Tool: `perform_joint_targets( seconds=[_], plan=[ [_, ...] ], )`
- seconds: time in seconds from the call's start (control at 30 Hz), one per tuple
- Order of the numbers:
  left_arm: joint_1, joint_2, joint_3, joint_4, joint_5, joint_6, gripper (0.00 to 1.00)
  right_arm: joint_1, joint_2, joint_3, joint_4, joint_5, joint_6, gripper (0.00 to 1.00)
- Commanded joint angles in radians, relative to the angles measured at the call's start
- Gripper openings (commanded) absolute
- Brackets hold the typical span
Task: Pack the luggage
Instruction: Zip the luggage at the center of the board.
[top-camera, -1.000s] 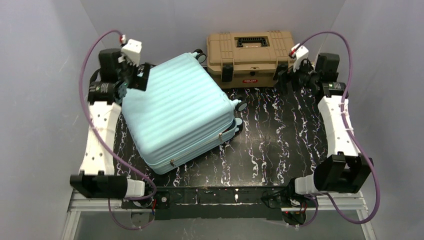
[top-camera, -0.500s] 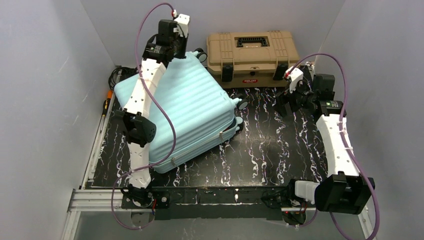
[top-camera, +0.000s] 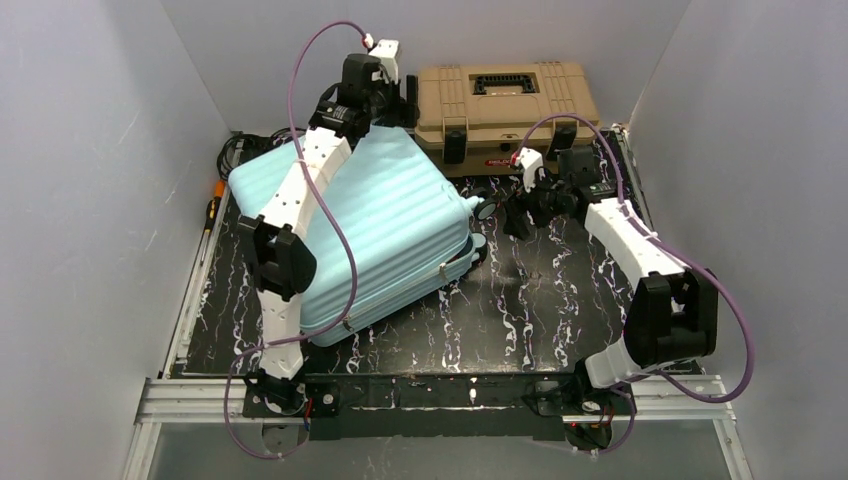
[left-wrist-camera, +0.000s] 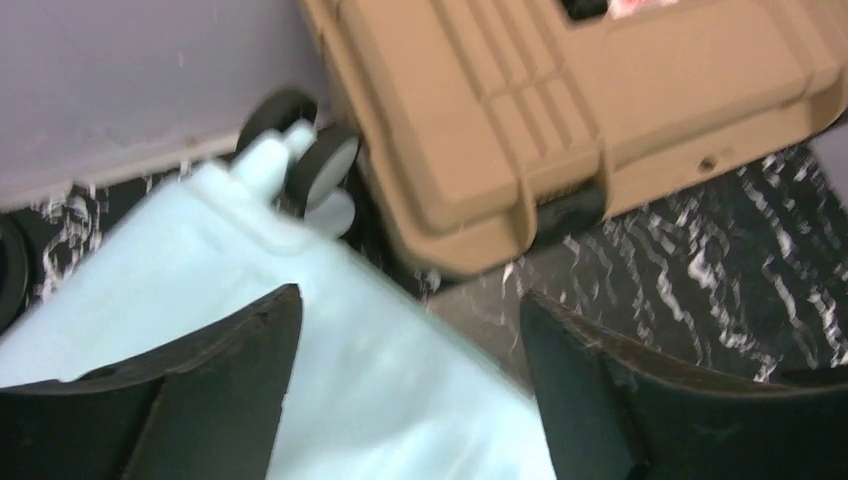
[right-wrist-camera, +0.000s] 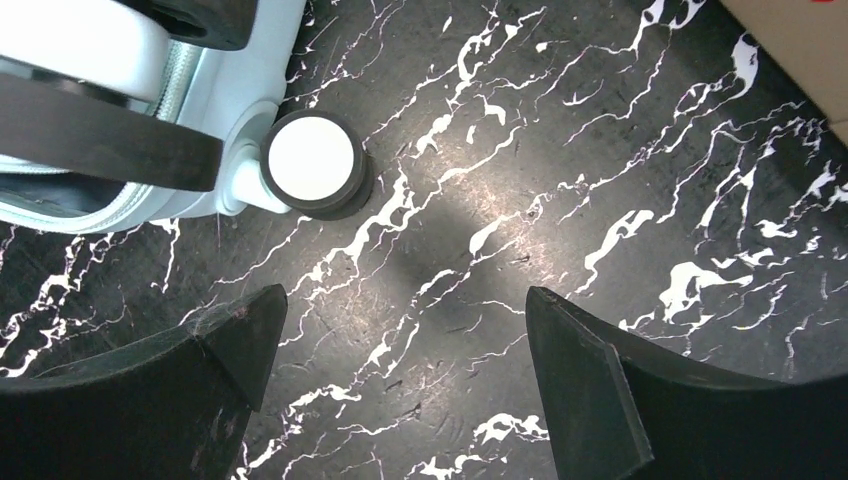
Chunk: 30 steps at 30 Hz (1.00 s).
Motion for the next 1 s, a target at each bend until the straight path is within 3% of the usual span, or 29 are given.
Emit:
perform_joint_targets(
  seconds=[0.0,0.17,0.33,0.4,0.43,0.73,0.97],
  plan=[
    [0.012,-0.277,-0.184,-0.09,-0.074,0.063,0.83,-0.002,-0.075,0.035,-0.05,-0.037,-0.099,0.98],
    [0.132,-0.587,-0.444,-0.121,-0.139,0.119,0.92,0.0,-0.229,-0.186,-0.033,-0.168,-0.208,0.98],
    [0.38,-0.834,-0.638,-0.175,-0.136,0.13,0.94,0.024,-0.287,-0.284,-0.032,-0.374,-0.215,0.92],
    [0.47,-0.929,-0.758,-0.147,-0.194,0.181,0.96,0.057,-0.292,-0.312,0.001,-0.418,-0.178,0.89],
    [0.577,-1.038,-0.907,-0.125,-0.234,0.228,0.98,0.152,-0.298,-0.342,0.036,-0.41,-0.146,0.87],
    [0.872,-1.107,-1.125,-0.101,-0.109,0.183,0.98,0.319,-0.279,-0.402,0.351,-0.284,0.175,0.81],
    [0.941,-1.093,-1.179,-0.056,-0.087,0.159,0.98,0.428,-0.261,-0.409,0.422,-0.163,0.246,0.81]
  ],
)
